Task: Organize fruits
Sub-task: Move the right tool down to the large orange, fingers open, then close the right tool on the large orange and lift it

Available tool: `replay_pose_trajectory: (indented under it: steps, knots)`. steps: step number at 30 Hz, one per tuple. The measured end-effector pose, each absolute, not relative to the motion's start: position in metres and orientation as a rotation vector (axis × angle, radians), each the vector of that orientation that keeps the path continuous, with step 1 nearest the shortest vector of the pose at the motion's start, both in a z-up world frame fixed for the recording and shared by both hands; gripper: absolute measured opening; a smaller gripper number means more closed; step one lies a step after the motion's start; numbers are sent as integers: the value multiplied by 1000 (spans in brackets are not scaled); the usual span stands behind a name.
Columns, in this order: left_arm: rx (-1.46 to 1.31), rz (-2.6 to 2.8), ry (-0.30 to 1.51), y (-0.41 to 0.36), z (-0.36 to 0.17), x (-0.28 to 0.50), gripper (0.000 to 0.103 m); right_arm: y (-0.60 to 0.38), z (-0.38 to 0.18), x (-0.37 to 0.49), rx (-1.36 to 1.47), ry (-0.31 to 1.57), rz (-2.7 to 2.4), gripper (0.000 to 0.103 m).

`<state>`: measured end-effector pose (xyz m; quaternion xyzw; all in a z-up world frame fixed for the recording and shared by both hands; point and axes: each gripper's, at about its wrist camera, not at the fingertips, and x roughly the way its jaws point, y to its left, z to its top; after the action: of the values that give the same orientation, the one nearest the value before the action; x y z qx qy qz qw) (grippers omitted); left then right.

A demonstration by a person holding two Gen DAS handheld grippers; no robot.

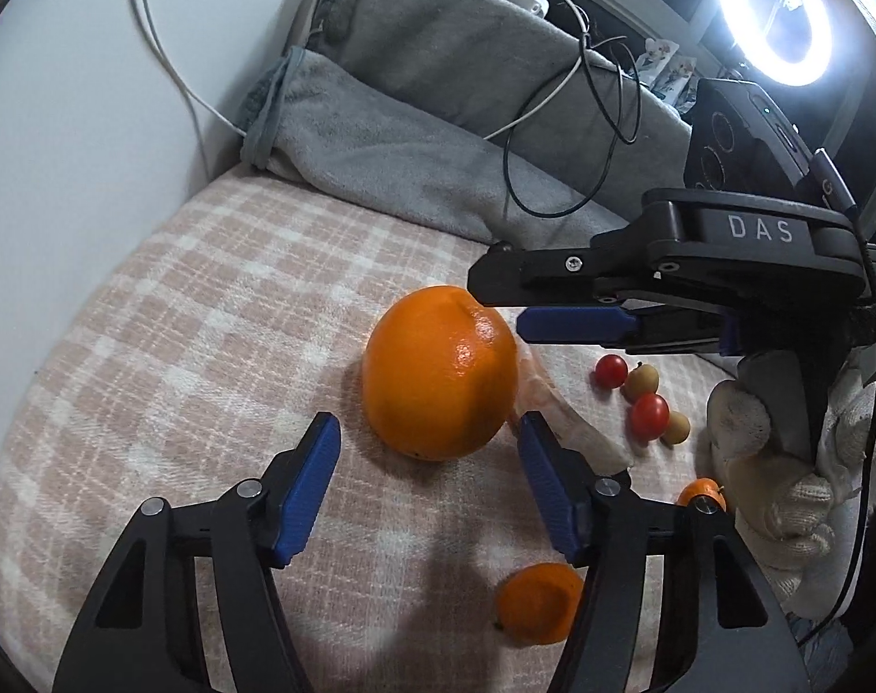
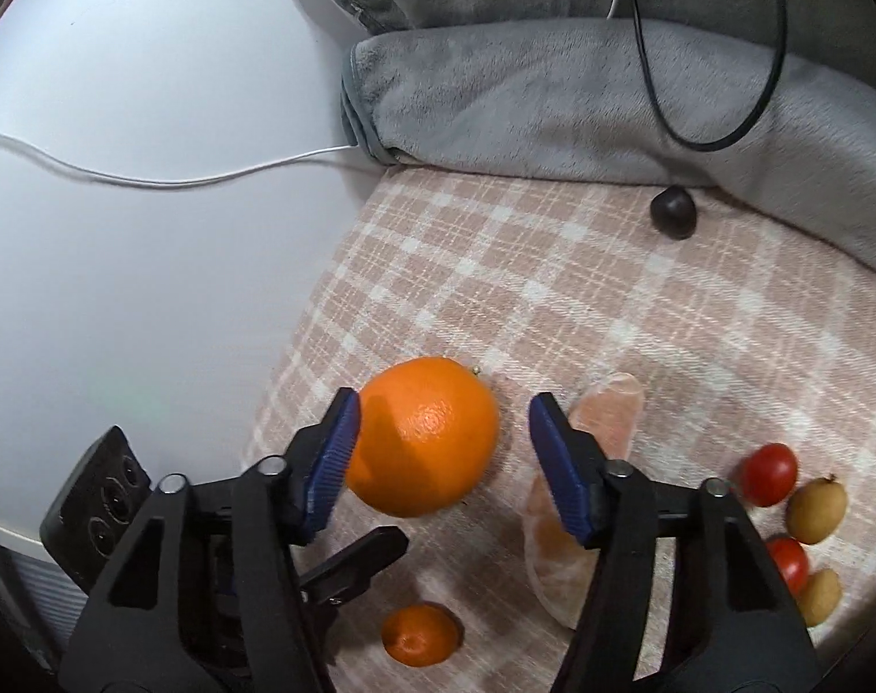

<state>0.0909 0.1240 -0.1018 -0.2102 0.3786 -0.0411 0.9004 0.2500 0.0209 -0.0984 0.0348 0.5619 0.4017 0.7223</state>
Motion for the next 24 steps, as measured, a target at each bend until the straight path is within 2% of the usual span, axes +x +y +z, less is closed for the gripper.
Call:
replay_pose_trajectory:
  steps: [18,21,24]
  knots:
    - [-402,-97,814,117,-104,104,62,39,-110,248,63,1280,914,62]
    - [-406,-93,816,119,-105,108,57,40,-110,249,68,1284,911,62]
    - [-403,-91,816,119,-105,109,57,42,-111,249,65,1281,909,62]
